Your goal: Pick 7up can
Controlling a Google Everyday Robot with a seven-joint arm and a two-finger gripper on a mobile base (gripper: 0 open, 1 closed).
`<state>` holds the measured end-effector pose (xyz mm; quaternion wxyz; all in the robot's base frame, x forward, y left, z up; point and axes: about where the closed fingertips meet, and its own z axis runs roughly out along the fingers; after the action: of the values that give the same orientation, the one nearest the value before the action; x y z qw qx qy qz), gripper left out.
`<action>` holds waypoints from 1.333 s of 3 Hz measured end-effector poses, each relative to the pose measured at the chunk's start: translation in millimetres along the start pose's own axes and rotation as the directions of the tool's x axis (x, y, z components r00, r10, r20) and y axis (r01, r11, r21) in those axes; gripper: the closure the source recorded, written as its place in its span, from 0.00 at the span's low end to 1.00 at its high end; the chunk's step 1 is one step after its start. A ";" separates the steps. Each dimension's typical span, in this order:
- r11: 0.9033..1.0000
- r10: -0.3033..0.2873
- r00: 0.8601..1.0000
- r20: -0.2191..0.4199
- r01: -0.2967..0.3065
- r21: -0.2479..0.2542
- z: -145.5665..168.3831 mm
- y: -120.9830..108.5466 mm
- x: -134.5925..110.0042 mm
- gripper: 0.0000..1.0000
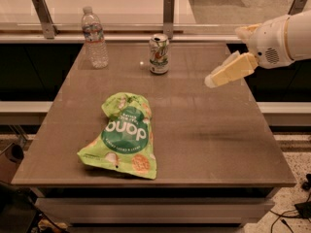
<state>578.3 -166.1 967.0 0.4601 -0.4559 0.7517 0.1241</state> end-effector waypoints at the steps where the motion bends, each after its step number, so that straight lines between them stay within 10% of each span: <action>1: 1.000 0.006 0.999 0.044 -0.006 0.006 18.9 -7.3 -7.4 0.00; 4: 0.997 0.075 0.975 0.209 -0.070 -0.031 105.9 -17.6 -24.8 0.00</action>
Offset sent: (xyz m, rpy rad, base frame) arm 0.0633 0.0470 -0.0151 0.1569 -0.0800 -0.0040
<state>657.6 -97.5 933.2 0.5266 -0.4179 0.7136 0.1970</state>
